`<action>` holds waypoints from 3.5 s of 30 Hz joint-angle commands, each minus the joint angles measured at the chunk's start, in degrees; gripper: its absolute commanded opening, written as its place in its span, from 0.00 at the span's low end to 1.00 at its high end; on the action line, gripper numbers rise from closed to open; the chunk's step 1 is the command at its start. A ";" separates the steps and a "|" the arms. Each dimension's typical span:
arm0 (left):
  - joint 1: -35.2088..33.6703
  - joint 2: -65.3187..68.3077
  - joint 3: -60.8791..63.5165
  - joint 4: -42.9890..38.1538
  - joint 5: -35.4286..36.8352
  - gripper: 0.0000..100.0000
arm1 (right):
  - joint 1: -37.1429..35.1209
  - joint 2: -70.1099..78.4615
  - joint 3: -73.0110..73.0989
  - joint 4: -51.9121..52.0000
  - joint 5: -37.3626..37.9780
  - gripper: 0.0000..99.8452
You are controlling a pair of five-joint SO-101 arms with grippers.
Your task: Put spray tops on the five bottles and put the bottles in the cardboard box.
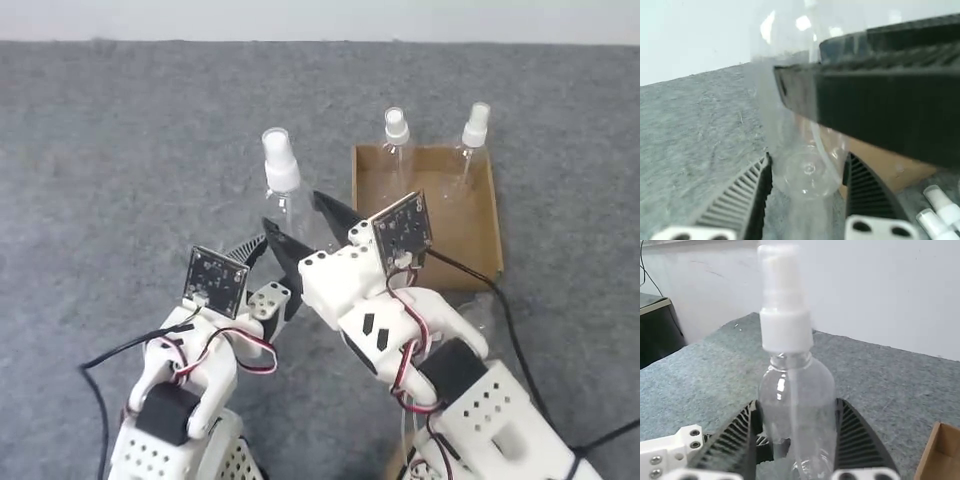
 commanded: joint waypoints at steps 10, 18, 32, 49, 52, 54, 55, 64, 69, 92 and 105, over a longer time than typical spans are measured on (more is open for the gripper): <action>0.62 -0.97 -0.31 -1.85 -0.62 0.16 | -3.74 -0.75 0.44 -1.45 -0.35 0.15; 0.62 -0.97 -0.31 -1.58 -0.62 0.15 | -3.91 -0.66 0.44 -3.56 1.32 0.16; 0.62 -0.97 -0.13 -1.58 -0.62 0.15 | -4.00 -0.66 0.79 -3.03 4.13 0.18; 0.62 -0.97 -0.13 -1.58 -0.62 0.15 | -3.74 -0.66 0.79 -0.48 7.47 0.25; 0.62 -0.97 -0.13 -1.49 -0.62 0.15 | -3.74 -0.66 0.79 -0.48 7.47 0.19; 0.26 -0.97 -0.13 -1.41 -0.62 0.15 | -3.65 -1.01 0.79 -0.13 7.47 0.15; 0.09 -0.97 -0.13 -1.41 -0.62 0.15 | -3.65 -1.27 0.70 0.13 7.47 0.14; -9.76 -0.53 -3.12 1.41 -2.55 0.15 | -1.98 -0.92 -6.24 18.68 7.56 0.01; -15.21 0.79 -4.70 1.41 -4.92 0.15 | 2.59 -0.75 -9.93 35.47 10.11 0.02; -14.24 61.63 -39.52 4.31 -13.01 0.24 | 16.48 -1.27 -7.21 54.64 28.75 0.03; 9.67 65.05 -38.29 9.67 -17.32 0.24 | 43.03 -1.36 -3.96 56.13 37.89 0.02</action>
